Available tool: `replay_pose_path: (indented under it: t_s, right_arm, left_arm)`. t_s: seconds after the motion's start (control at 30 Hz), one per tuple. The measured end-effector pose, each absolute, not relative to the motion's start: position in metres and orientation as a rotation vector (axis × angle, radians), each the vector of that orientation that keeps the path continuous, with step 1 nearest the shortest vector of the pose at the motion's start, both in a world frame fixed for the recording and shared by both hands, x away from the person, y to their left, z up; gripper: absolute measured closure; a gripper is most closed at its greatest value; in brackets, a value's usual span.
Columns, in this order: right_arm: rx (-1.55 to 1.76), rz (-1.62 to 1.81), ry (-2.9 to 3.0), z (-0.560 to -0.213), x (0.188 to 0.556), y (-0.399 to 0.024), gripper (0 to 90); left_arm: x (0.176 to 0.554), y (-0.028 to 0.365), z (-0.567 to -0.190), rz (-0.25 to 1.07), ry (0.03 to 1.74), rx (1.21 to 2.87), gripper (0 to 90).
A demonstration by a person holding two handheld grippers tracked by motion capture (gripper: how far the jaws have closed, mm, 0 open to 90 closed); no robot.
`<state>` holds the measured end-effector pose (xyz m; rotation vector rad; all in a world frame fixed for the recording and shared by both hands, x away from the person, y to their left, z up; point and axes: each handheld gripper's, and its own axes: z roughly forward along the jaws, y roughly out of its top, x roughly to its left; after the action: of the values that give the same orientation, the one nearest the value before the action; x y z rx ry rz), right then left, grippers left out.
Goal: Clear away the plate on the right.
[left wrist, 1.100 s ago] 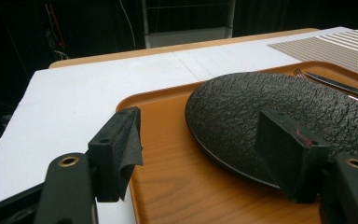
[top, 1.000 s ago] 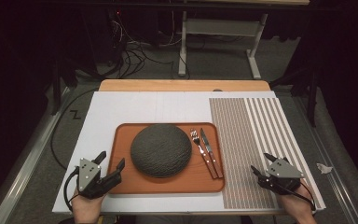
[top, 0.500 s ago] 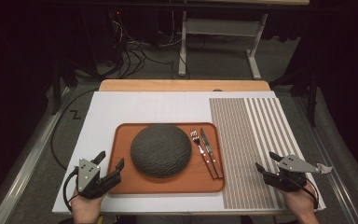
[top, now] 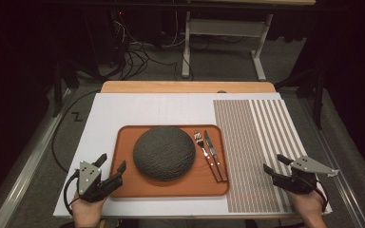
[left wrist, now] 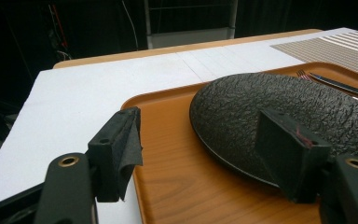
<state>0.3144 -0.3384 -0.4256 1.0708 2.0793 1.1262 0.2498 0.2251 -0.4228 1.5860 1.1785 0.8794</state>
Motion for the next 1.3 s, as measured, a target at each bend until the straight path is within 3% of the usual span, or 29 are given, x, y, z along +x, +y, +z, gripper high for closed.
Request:
replay_pose_path:
  t_s: [1.3]
  right_arm:
    - [1.130, 1.240, 2.049, -0.431, 0.312, -0.347, 32.1]
  left_arm:
    - [0.251, 0.226, -0.424, 0.865, 1.189, 1.593, 31.7]
